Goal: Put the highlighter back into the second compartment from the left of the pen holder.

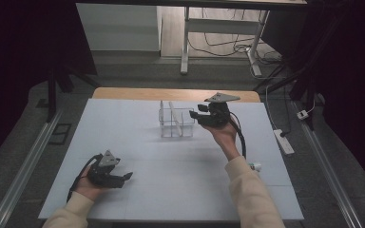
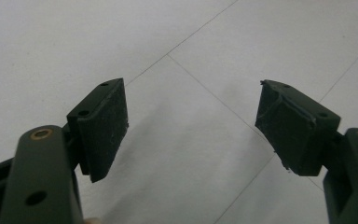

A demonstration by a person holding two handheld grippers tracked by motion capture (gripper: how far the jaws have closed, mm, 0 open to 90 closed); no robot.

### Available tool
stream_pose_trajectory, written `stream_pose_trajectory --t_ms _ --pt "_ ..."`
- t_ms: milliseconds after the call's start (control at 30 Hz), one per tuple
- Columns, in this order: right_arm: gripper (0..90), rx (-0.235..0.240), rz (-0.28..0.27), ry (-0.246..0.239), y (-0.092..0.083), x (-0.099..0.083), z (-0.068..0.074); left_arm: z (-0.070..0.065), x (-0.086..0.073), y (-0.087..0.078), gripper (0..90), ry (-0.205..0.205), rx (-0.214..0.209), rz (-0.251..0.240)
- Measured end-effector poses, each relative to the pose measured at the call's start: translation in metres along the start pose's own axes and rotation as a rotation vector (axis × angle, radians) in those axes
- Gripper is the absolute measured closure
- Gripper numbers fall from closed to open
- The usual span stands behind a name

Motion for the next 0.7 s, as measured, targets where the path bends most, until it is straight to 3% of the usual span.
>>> stream_pose_trajectory --t_ms 300,700 --pt "48.3 0.024 0.017 -0.010 -0.020 -0.015 0.007 0.000 0.000 0.000 25.1 -0.003 0.002 -0.001" --pt "45.9 0.058 0.060 -0.064 -0.053 -0.039 0.017 0.000 0.001 -0.001 25.0 -0.007 0.000 -0.007"
Point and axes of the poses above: each handheld gripper's, and its own axes: y roughly forward along the jaws, x roughly out of its top, z roughly to its left, the point moved 10 cm from there along y, roughly forward along the jaws, and after that the axes turned 9 degrees about x, right-handed, at the moved point
